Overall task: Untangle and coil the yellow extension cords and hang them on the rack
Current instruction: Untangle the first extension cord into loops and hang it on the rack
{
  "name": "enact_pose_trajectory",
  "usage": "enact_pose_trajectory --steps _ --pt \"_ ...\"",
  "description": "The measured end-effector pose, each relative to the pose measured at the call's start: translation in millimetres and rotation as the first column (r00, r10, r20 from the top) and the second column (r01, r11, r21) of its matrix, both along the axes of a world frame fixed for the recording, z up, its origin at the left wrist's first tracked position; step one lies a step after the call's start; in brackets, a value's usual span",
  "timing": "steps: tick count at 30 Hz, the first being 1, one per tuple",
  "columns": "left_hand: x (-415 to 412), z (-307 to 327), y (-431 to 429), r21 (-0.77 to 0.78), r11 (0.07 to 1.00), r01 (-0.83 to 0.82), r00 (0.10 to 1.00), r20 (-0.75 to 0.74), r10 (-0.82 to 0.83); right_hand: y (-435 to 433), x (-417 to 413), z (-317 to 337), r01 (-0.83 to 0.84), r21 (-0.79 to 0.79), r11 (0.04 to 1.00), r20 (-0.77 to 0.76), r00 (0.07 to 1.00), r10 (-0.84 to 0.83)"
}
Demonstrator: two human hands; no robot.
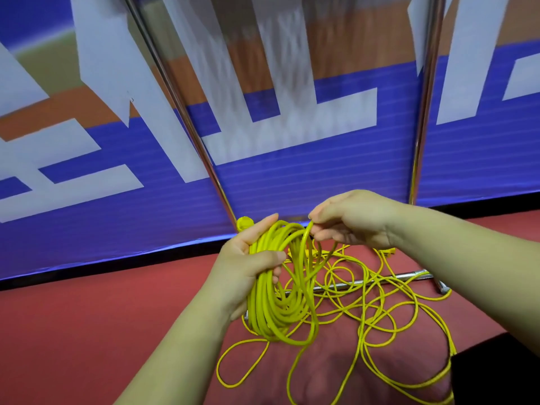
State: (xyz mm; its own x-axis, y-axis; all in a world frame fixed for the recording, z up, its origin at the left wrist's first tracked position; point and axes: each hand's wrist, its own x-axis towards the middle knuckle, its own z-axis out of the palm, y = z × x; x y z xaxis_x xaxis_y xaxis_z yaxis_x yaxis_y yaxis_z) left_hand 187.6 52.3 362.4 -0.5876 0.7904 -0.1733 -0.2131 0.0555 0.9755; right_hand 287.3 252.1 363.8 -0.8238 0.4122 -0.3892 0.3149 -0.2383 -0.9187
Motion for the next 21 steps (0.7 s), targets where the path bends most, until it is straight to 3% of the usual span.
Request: enact_pose_trajectory --steps 4,12,21 --pt "3.0 -0.1 3.3 -0.001 1.000 -0.019 1.000 0.003 0.019 7.3 7.9 11.6 -0.193 0.146 0.970 -0.032 0.979 0.199" --pt "7.2 1.7 9.4 0.097 0.994 -0.043 0.998 0.058 0.037 0.2 12.5 22.4 -0.384 0.407 0.829 -0.105 0.882 0.460" --pt "15.9 1.6 11.6 0.184 0.981 0.062 0.984 0.154 -0.091 -3.9 6.0 23.2 -0.271 0.327 0.905 -0.240 0.903 0.357"
